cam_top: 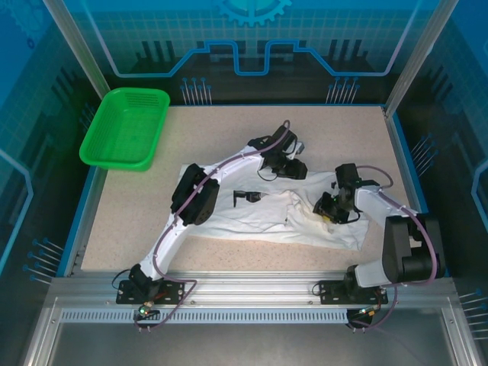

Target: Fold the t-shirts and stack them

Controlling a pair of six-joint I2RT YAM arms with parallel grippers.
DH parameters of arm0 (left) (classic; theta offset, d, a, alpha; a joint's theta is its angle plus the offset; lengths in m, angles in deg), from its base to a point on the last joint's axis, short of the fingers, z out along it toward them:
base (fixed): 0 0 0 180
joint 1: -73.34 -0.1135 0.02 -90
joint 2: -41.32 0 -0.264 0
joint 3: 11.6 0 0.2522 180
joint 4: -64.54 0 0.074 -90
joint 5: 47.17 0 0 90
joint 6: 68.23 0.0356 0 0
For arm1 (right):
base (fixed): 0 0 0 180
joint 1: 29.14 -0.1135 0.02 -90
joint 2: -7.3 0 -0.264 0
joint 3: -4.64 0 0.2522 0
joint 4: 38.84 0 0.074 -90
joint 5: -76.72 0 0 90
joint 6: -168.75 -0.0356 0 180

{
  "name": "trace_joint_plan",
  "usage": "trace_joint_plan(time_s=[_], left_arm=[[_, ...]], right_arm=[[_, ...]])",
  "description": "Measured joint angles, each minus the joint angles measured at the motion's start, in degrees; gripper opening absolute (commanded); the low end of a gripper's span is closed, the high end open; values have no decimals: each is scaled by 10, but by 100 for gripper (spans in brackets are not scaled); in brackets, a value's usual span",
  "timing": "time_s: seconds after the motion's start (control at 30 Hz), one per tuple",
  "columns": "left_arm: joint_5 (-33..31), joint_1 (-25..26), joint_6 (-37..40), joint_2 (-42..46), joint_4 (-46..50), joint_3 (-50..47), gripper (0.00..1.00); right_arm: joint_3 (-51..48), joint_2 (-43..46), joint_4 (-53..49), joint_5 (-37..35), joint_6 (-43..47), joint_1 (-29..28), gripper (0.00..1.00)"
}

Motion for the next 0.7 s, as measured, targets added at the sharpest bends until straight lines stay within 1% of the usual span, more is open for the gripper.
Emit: trace_joint_plan(time_s=[0.1,0.17,0.23,0.3,0.43,0.5,0.57,0.7], left_arm=[[-4,0,1,3,-2,-14,44],[-7,-4,-1,3,-5,-31,45],[-11,-11,-1,3,-7,-50,45],[-10,-20,-2,3,-14,-69,46],[-13,-33,-6,33,-43,-110,47],[-14,-43,-10,55,-56,-140,46],[-15,-56,-21,75,-75,-171,46],[-15,-88,-47,119,-122,-246,45]], right_arm=[[-19,6,4,4,-3,0,39],[-20,16,5,2,-5,0,46],[-22,26,0,1,-9,3,50],[-21,36,-5,0,-11,8,52],[5,39,-19,-5,-17,37,53],[38,29,-20,-23,-21,59,50],[78,5,-19,-40,-27,80,47],[171,-77,-17,-75,-29,108,43]])
